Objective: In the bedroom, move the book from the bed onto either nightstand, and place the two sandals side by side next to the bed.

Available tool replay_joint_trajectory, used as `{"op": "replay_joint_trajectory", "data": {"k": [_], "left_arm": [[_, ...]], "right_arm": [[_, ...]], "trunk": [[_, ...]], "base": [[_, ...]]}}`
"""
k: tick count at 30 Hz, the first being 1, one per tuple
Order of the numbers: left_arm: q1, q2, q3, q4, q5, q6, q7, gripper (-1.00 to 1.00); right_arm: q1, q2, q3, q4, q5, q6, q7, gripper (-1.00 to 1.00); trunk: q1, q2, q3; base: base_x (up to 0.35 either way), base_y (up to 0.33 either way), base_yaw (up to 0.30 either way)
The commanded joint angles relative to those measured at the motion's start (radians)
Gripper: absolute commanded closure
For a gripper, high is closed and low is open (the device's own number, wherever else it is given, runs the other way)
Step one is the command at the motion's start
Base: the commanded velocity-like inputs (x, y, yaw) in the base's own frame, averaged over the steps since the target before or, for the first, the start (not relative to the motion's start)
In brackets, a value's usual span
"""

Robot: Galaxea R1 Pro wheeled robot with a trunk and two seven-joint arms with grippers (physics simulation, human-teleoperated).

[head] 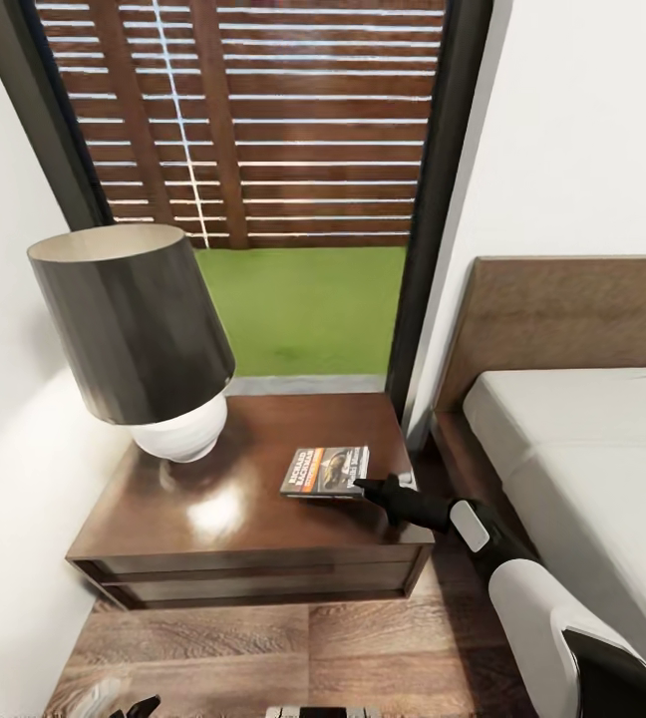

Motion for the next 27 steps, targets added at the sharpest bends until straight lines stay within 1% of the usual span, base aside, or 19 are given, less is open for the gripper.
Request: {"op": "replay_joint_trajectory", "data": {"k": [1, 4, 9, 10, 23, 27], "left_arm": [[0.0, 0.0, 0.002, -0.001, 0.003, 0.006, -0.002, -1.0], [0.0, 0.0, 0.002, -0.001, 0.003, 0.006, -0.002, -1.0], [0.0, 0.001, 0.002, -0.001, 0.003, 0.007, -0.003, -1.0], [0.0, 0.001, 0.002, -0.001, 0.003, 0.007, -0.003, -1.0], [0.0, 0.0, -0.003, 0.008, -0.012, -0.006, -0.005, -1.0], [0.0, 0.0, -0.005, 0.014, -0.013, -0.008, -0.006, -1.0]], "right_arm": [[-0.001, 0.001, -0.007, 0.0, 0.001, 0.006, 0.002, 1.0], [-0.001, 0.001, -0.007, 0.0, 0.001, 0.006, 0.002, 1.0], [-0.001, 0.001, -0.007, 0.0, 0.001, 0.006, 0.002, 1.0], [-0.001, 0.001, -0.007, 0.0, 0.001, 0.006, 0.002, -1.0], [-0.001, 0.0, -0.007, -0.004, 0.001, 0.006, 0.002, -1.0], [-0.001, -0.001, -0.007, -0.006, 0.001, 0.006, 0.002, -1.0]], "trunk": [[0.0, -0.001, -0.005], [0.002, -0.001, -0.016], [0.002, -0.001, -0.016], [0.002, -0.001, -0.016], [0.002, -0.001, -0.016], [0.002, -0.001, -0.016]], "base": [[0.0, 0.0, 0.0], [0.0, 0.0, 0.0], [0.0, 0.0, 0.0], [0.0, 0.0, 0.0], [-0.001, 0.0, 0.0], [-0.097, -0.028, 0.0]]}}
